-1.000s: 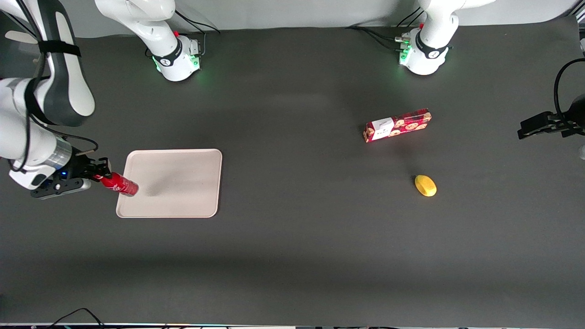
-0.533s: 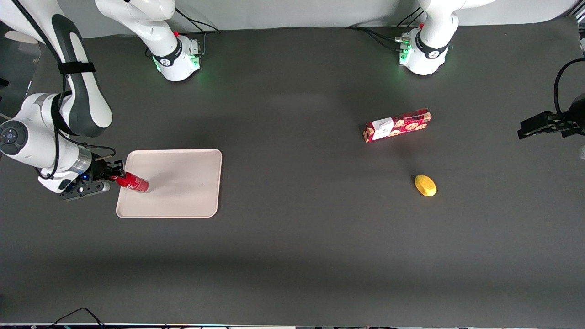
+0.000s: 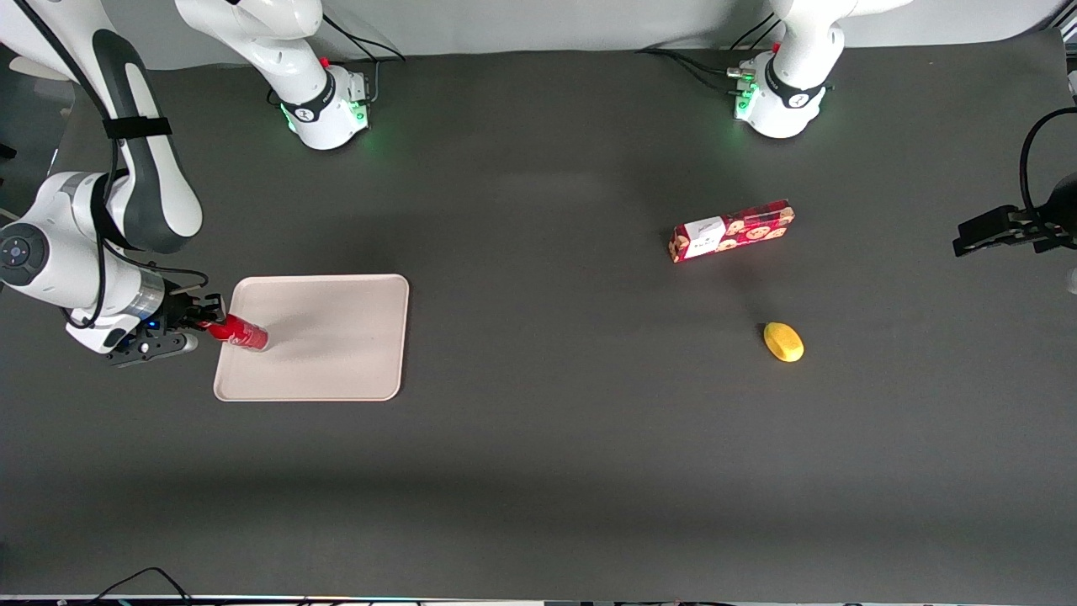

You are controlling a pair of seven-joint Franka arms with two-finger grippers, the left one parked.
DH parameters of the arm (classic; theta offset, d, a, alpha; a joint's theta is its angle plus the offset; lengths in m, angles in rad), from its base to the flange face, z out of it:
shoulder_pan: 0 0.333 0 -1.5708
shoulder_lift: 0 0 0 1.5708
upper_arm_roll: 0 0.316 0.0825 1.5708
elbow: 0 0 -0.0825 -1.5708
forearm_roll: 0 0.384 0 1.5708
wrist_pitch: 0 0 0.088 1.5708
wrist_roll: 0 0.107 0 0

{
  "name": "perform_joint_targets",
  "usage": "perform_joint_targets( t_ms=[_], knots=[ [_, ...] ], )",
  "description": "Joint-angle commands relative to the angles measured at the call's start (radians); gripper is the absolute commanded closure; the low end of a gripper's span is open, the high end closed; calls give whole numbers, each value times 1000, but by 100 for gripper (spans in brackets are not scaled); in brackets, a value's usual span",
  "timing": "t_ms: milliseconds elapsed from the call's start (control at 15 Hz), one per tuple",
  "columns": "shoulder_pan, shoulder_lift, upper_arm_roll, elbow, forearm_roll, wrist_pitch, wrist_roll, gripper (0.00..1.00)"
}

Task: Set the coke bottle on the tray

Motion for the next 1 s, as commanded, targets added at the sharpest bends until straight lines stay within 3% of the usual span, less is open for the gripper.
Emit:
perform_joint_targets(
  t_ms=[0, 67, 133, 267, 533, 733, 933],
  knots=[
    [-10, -3, 2, -8, -20, 27, -13, 62],
    [-10, -3, 0, -8, -20, 26, -13, 55],
    [-10, -3, 1, -8, -20, 26, -10, 30],
    [-10, -5, 1, -2, -20, 24, -3, 0],
    [-5, -41, 3, 69, -6, -11, 4, 0],
    [9, -39, 8, 246, -3, -170, 14, 0],
    [9, -40, 78, 383, 23, -272, 173, 0]
  ],
)
